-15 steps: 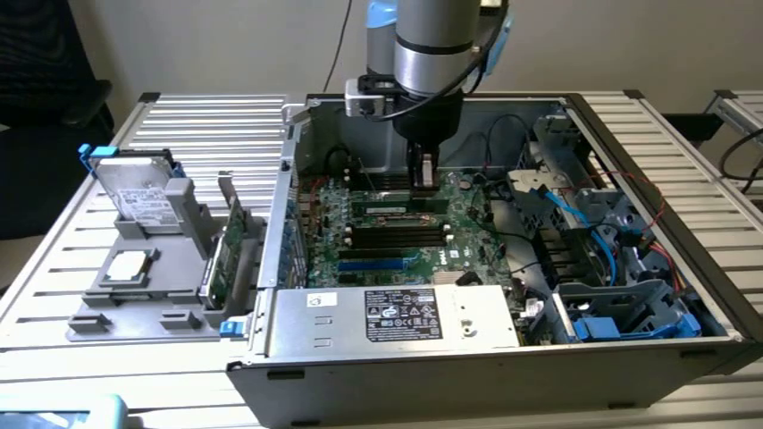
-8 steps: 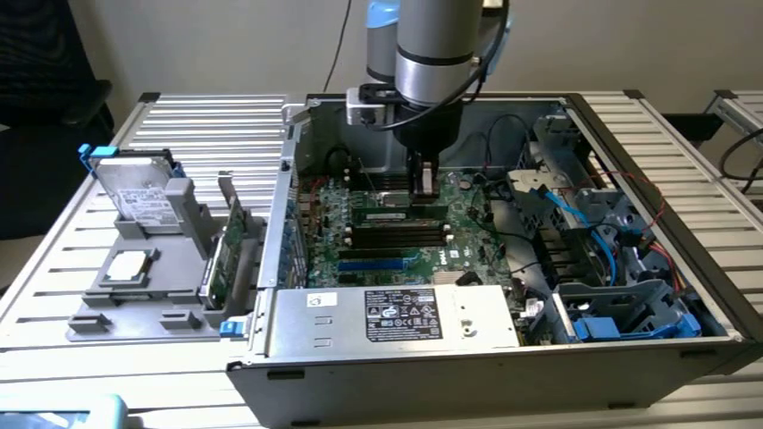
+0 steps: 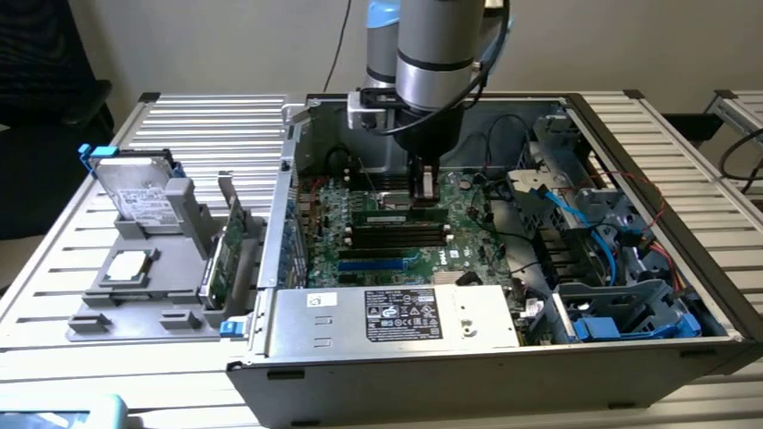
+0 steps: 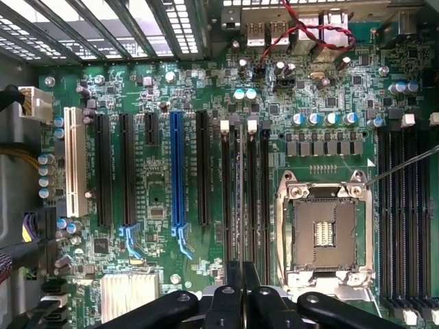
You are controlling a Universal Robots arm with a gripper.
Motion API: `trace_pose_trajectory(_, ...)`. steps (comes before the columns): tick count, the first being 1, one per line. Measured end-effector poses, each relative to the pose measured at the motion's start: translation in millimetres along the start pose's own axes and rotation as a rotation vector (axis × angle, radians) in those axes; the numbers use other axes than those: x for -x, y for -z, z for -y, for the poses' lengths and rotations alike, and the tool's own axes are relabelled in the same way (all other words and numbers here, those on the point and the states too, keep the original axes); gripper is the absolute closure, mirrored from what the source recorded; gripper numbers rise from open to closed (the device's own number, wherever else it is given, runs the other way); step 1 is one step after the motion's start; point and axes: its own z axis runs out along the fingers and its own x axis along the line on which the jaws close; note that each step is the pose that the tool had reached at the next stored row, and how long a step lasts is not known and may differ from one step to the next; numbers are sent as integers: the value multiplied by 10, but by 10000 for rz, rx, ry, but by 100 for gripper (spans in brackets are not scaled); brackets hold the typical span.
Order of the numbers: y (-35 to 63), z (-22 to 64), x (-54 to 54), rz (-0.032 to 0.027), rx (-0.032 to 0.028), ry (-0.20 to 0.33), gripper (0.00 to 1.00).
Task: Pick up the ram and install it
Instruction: 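Insert the ram into the slot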
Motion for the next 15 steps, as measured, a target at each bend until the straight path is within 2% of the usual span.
trace_pose_trajectory(6, -16, 1, -26, -16, 8, 0, 88)
trace_pose_trajectory(15, -66, 5, -39, -131, 9, 1, 88)
